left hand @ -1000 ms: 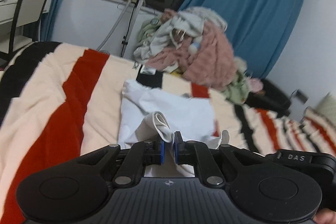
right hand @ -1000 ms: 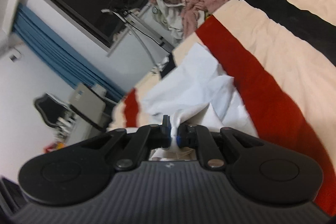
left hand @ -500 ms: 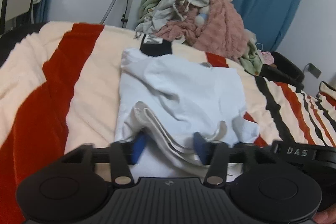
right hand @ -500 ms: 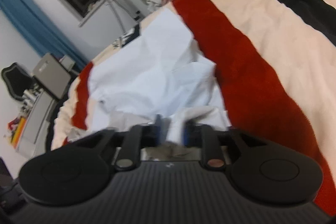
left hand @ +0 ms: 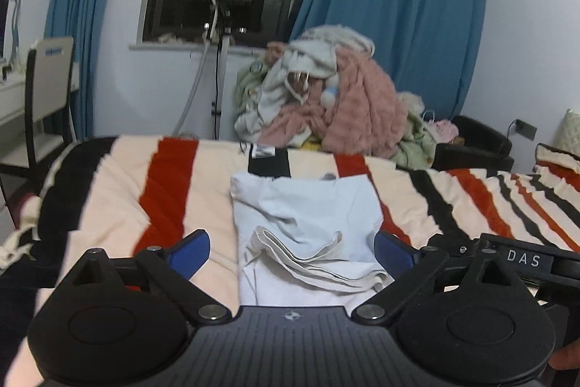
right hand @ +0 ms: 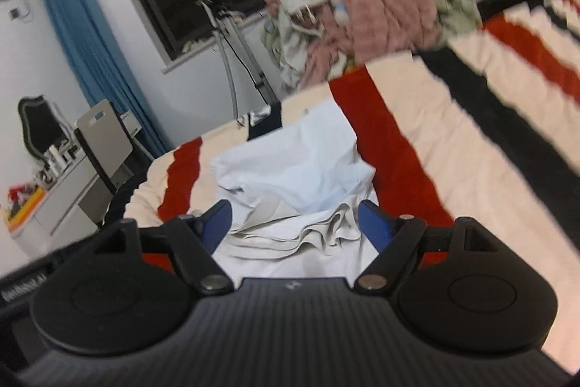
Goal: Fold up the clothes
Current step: 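Move both grippers back above the folded T-shirt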
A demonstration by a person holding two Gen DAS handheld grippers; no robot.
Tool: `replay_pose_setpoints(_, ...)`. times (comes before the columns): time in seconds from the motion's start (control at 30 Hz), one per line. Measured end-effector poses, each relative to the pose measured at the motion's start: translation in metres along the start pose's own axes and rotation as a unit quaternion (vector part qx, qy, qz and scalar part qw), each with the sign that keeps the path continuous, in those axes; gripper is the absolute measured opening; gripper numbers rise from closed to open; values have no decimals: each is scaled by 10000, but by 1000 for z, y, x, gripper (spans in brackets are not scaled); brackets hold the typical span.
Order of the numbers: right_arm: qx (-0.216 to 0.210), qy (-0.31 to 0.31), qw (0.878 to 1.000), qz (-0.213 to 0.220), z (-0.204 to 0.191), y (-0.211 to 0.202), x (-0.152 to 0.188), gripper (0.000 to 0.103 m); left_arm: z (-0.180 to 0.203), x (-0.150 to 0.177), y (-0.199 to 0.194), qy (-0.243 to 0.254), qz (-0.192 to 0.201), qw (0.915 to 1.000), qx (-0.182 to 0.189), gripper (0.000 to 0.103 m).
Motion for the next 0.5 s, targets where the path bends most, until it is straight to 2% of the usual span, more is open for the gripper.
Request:
replay_pose_setpoints(0.13, -17, -499, 9980, 397, -5, -50, 12, 78, 5, 8, -49, 184, 199, 9996, -6, 100)
replay_pose_setpoints(0.23, 12, -557, 9963, 658, 0, -80, 22, 78, 3, 17, -79, 175, 347, 9992, 35, 100)
replay_pose_setpoints(0.37, -41, -473, 9963, 711, 4, -96, 29, 78, -1, 29, -103, 142, 551, 9984, -33, 100)
replay_pose_setpoints(0.5, 84, -839, 9933, 787, -8, -93, 40, 78, -4, 44, -107, 214, 528, 9983, -127, 101)
Point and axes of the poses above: each gripper's, at about its wrist camera, not at the fingertips, and y roughly the way its jaws point, z to its right, x to its underside, the point moved 3 cm from there along y, roughly the way its jaws point, and after that the axes turned 7 degrees about x, right-handed, at the moved point
